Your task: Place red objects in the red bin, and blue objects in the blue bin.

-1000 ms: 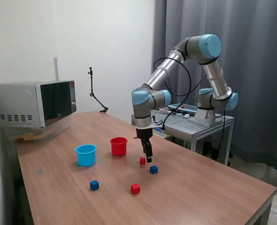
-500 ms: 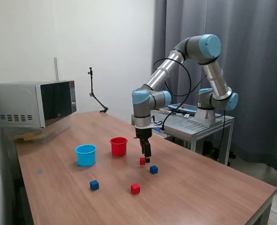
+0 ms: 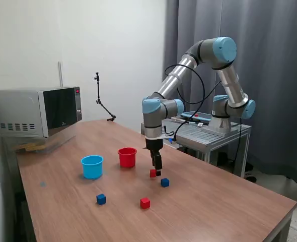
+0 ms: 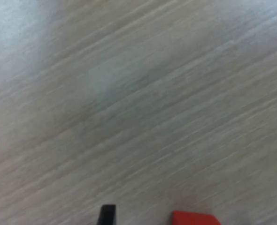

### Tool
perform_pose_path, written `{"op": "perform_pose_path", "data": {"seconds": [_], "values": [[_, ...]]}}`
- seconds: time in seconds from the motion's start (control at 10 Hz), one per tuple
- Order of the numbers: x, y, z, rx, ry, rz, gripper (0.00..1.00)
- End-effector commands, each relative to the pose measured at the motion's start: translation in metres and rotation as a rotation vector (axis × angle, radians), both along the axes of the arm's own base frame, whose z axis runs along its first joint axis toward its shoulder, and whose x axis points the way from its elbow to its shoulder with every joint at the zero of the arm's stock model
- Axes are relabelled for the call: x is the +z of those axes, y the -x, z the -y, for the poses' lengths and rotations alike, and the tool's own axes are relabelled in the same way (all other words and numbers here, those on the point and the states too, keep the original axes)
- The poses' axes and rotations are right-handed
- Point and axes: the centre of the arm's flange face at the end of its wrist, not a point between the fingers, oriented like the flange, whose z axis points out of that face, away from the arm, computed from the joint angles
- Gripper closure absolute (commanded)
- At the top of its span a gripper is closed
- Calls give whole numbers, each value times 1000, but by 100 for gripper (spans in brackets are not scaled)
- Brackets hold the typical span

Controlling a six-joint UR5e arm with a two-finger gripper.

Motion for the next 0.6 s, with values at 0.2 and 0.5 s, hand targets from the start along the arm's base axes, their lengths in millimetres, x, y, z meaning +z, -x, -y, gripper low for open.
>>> {"op": "perform_pose_path", "data": {"seconds": [0.2,0.5], "values": [[-2,0,-1,-3,-1,-7,0],[-12,1,-1,-3,0,-2,0]]}}
